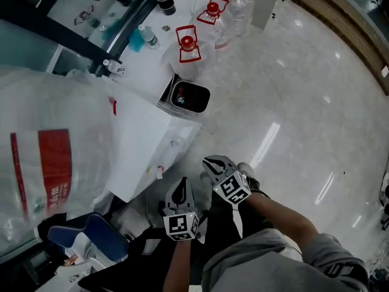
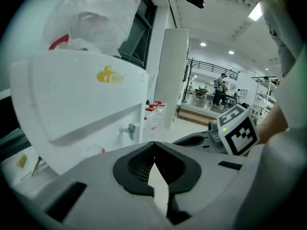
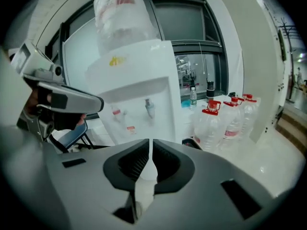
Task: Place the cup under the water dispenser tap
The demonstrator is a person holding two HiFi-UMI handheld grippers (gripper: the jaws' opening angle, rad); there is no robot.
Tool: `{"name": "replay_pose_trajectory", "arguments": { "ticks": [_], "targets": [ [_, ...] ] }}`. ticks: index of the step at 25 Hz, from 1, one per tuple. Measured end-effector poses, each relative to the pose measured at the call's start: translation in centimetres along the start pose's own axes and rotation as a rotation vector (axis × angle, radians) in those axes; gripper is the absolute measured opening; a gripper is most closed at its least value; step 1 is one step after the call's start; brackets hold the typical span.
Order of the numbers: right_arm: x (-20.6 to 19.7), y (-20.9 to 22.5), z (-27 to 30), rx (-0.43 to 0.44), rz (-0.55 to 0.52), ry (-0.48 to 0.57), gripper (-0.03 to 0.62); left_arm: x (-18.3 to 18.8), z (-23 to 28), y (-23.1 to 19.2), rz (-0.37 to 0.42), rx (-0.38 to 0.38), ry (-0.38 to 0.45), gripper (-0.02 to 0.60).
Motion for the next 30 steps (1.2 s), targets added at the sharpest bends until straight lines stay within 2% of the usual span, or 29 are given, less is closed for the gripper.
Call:
{"name": "replay_pose_trajectory", "arguments": {
  "ticks": [5,16,22,30],
  "targets": [
    [3.1,-1.9,-5.4,0.043,0.051,0.066,0.012,2.5,-2.9,1.7,-0.002,0.073,0.043,0.011],
    [8.0,-3.5,-17.2,0.152,0.006,0.168,0.011,7.3,-10.0,8.6,-0.034,0.218,0.150,0.011],
    [10.0,-4.0,-22.9,0.197,-0.039,0.227,0.011,11.1,-13.5,12.3,0.000,0.256,0.211,0.011],
    [12.5,-4.8,-28.0,0.219,-0.085,0.337,0.011,15.2,-16.8,16.3,0.092,0.256,0.300,0.011]
  ]
}}
Point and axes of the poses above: the fingertips, and each gripper's own axes: z forward along the fingers, y to its right, x out of its top, the point moved 3 cm from there along -z, backward along the fingers, and after that the axes turned 5 degrees about z, right-handed, at the moved point
